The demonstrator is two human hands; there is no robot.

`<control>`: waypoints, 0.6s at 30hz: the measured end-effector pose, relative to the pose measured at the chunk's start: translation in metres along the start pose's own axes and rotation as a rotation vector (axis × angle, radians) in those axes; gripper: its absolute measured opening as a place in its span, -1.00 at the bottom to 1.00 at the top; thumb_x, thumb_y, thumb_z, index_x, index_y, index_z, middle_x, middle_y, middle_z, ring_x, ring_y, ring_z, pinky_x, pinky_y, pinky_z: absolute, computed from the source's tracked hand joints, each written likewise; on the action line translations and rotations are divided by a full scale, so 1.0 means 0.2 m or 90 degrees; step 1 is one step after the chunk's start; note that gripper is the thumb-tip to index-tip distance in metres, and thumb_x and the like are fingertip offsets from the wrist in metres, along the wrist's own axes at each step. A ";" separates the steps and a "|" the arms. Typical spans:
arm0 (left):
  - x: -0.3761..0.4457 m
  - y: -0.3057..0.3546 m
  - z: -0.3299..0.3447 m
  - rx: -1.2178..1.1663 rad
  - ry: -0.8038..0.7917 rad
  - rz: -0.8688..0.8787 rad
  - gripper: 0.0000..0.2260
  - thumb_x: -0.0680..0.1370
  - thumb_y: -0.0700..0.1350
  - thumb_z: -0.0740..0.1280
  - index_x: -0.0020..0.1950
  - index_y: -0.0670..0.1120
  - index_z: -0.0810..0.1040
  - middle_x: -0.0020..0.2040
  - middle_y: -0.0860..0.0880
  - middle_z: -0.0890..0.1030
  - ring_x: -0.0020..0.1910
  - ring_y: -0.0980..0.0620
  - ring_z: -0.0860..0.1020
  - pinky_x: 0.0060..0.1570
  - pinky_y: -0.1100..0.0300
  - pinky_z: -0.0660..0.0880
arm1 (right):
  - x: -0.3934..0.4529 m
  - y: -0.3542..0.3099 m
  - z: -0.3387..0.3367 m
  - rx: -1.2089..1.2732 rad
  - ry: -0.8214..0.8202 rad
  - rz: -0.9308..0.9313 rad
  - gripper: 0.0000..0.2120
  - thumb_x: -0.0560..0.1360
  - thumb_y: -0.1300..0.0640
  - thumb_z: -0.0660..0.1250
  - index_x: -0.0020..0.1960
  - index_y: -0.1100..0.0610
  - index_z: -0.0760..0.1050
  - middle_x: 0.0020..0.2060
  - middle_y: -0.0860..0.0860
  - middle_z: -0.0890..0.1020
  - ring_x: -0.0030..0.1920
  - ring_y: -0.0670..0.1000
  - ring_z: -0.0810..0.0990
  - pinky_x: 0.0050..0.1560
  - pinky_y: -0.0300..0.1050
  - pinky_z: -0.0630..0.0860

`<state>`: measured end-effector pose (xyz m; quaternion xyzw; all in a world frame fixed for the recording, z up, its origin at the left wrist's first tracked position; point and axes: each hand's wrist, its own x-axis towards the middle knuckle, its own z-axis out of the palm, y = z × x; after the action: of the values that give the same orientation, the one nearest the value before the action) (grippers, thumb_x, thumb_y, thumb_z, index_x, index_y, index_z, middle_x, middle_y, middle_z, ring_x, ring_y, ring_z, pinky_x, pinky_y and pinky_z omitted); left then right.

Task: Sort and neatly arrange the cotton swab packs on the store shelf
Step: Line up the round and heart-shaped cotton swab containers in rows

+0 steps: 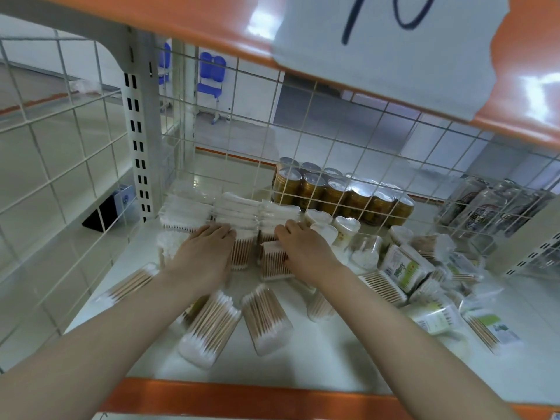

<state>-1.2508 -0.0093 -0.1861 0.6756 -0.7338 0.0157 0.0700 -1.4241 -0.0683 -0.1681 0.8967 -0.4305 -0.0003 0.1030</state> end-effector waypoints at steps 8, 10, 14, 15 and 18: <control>0.01 0.00 0.00 -0.010 0.012 -0.001 -0.54 0.62 -0.12 0.08 0.52 -0.11 0.07 0.52 -0.04 0.11 0.50 0.04 0.07 0.44 0.21 -0.06 | 0.05 -0.02 0.02 0.005 0.021 0.035 -0.59 0.48 0.24 0.31 0.28 0.14 0.29 0.20 0.09 0.42 0.15 0.05 0.43 0.08 -0.13 0.45; 0.01 -0.01 0.01 -0.010 0.008 -0.004 -0.52 0.62 -0.13 0.11 0.52 -0.11 0.07 0.53 -0.03 0.11 0.50 0.04 0.07 0.44 0.22 -0.07 | 0.06 -0.02 0.02 0.015 0.019 0.043 -0.59 0.49 0.24 0.30 0.29 0.14 0.28 0.21 0.09 0.42 0.16 0.05 0.43 0.09 -0.12 0.45; 0.01 0.00 -0.01 -0.013 0.000 -0.004 -0.52 0.61 -0.12 0.12 0.51 -0.11 0.08 0.52 -0.03 0.11 0.49 0.04 0.07 0.44 0.22 -0.06 | 0.05 -0.02 0.02 0.025 0.017 0.047 -0.59 0.48 0.23 0.30 0.29 0.13 0.28 0.20 0.09 0.42 0.14 0.05 0.44 0.05 -0.14 0.45; 0.01 0.00 -0.01 -0.015 0.003 -0.003 -0.53 0.61 -0.11 0.11 0.51 -0.11 0.10 0.52 -0.03 0.13 0.49 0.03 0.08 0.43 0.22 -0.06 | 0.05 -0.02 0.01 0.028 0.017 0.050 -0.59 0.48 0.23 0.30 0.29 0.13 0.28 0.20 0.09 0.42 0.14 0.05 0.44 0.04 -0.13 0.44; 0.00 0.01 -0.03 -0.029 0.014 0.004 -0.54 0.61 -0.11 0.11 0.50 -0.10 0.13 0.51 -0.03 0.15 0.49 0.02 0.08 0.44 0.20 -0.06 | 0.04 -0.02 0.01 0.031 0.015 0.054 -0.59 0.49 0.23 0.29 0.30 0.14 0.28 0.21 0.09 0.42 0.15 0.06 0.44 0.05 -0.13 0.44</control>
<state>-1.2516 -0.0088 -0.1804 0.6710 -0.7355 0.0066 0.0934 -1.4160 -0.0735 -0.1692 0.8797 -0.4670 0.0248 0.0861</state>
